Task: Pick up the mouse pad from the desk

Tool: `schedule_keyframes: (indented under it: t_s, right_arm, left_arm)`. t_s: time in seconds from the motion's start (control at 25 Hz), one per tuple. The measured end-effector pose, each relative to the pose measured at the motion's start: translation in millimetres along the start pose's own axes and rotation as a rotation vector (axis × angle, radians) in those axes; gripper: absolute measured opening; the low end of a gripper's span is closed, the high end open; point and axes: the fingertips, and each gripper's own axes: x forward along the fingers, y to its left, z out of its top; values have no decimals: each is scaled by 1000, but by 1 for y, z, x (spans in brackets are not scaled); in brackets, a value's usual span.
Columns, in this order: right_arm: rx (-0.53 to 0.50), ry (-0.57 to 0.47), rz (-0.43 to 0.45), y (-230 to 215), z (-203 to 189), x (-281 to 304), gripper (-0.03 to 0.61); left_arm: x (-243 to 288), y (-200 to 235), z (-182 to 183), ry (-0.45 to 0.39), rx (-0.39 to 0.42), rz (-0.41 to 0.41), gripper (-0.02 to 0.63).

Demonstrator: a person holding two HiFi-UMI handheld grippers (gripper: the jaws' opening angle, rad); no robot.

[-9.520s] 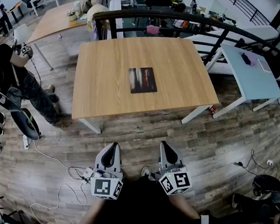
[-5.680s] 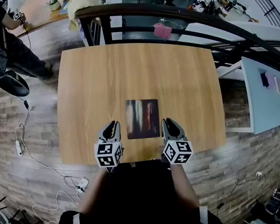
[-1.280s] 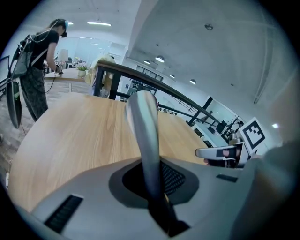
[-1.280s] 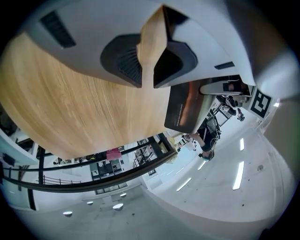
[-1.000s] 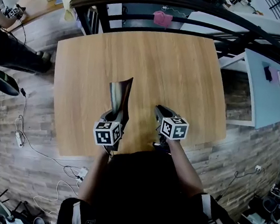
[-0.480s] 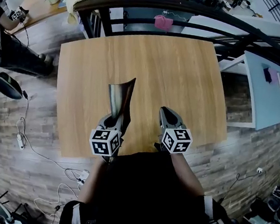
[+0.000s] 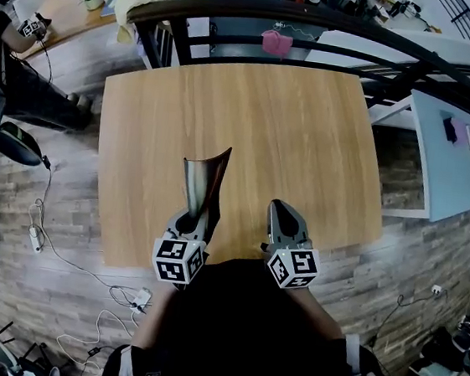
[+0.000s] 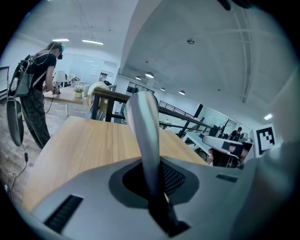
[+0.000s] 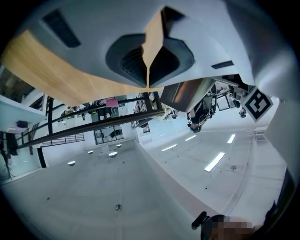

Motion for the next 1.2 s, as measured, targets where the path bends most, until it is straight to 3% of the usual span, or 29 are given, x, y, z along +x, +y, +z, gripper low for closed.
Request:
schedule_keyframes:
  t_s: [0.48, 1.2]
  right_arm:
    - [4, -11, 4, 3, 5, 2, 37]
    - [-6, -9, 15, 4, 2, 2, 31]
  left_arm:
    - [-10, 6, 11, -80, 46, 58, 52]
    - [-8, 3, 14, -127, 62, 53, 52]
